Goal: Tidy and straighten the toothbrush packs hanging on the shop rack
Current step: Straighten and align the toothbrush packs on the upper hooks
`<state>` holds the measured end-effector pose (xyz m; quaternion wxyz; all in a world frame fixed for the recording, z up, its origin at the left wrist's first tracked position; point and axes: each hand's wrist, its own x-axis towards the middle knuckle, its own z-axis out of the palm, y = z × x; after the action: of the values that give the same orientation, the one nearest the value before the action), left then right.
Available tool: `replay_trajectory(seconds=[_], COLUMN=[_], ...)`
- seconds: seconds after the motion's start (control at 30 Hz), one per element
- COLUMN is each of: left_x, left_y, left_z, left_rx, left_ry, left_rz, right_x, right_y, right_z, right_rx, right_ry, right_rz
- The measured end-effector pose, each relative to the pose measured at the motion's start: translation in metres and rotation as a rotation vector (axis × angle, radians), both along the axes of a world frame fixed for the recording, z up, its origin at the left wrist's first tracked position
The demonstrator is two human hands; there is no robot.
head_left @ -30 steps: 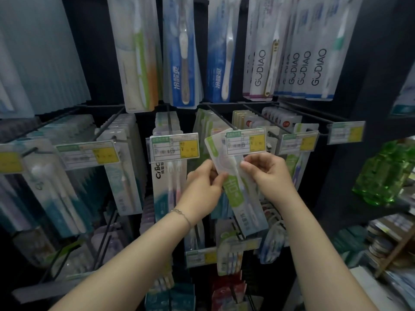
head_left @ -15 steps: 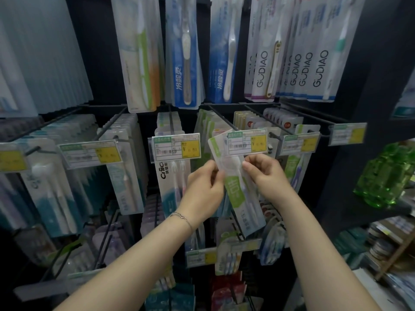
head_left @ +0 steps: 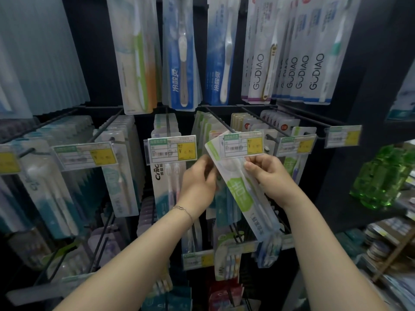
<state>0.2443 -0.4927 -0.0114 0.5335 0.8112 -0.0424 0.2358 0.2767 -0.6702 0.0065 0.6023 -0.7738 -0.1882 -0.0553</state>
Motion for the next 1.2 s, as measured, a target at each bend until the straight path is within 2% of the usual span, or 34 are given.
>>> replay_trajectory(seconds=[0.23,0.53,0.97,1.2], left_x=[0.000,-0.014,-0.039,-0.055], left_y=[-0.006,-0.018,0.013,0.021], left_z=[-0.005,-0.020,-0.051,-0.051], left_rx=[-0.141,-0.280,-0.055,0.003], left_ry=[0.016,0.033,0.029,-0.024], left_rz=[0.064,0.046,0.086,0.093], right_x=[-0.002,0.001,0.016,0.022], right_y=[0.005,0.008,0.015,0.023], right_z=[-0.004,-0.010,-0.021,-0.022], right_rx=[0.086,0.156,0.208,0.126], right_ry=[-0.009,-0.004,0.007,-0.107], right_rz=[-0.020,-0.034,-0.178,-0.355])
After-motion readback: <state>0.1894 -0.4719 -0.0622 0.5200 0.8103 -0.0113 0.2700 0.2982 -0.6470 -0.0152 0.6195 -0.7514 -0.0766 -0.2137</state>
